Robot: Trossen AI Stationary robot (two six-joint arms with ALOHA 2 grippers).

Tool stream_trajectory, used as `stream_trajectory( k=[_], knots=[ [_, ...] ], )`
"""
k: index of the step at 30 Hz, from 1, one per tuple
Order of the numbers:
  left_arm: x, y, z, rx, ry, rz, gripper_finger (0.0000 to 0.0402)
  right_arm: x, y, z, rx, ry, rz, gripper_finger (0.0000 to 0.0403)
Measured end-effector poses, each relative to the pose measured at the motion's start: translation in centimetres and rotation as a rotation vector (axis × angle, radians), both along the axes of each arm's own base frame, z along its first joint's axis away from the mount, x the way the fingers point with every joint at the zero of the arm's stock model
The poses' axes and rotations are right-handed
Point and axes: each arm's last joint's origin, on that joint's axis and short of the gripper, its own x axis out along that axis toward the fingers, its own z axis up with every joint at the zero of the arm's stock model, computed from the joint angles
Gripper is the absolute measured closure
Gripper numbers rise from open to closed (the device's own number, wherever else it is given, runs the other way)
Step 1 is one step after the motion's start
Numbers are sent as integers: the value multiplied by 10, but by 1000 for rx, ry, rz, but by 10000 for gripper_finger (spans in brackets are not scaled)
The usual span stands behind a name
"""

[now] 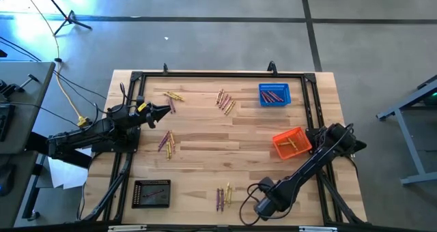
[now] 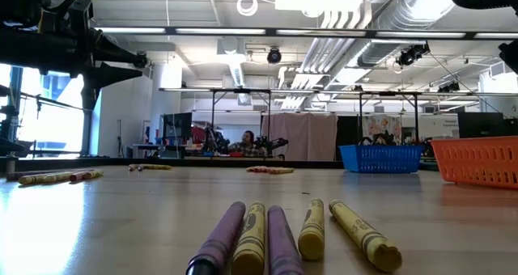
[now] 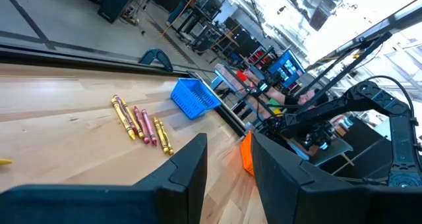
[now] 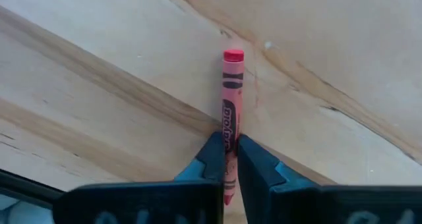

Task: Sort crayons
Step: Put the red crayon into the blue basket

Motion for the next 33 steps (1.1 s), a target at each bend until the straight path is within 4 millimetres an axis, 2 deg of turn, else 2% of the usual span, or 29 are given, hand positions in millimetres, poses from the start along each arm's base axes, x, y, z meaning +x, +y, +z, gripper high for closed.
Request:
stream_trajectory(
  k=[3,7,11,15,19,23,29,33],
  knots=[
    [0,0,0,0,0,0,296,0,-3,5,22,4,-8,381],
    [0,0,0,0,0,0,296,3,-12,20,26,-34,-27,391],
    [0,0,0,0,0,0,296,11,-29,51,35,-152,-35,396],
    [0,0,0,0,0,0,296,17,-56,78,-55,-289,-2,389],
    [0,0,0,0,0,0,296,24,-96,101,-227,-385,35,388],
    [0,0,0,0,0,0,296,28,-147,119,-426,-390,57,388],
    [0,0,0,0,0,0,296,35,-233,130,-748,-273,68,387],
    [0,0,0,0,0,0,296,34,-292,129,-835,-125,108,387]
  ],
)
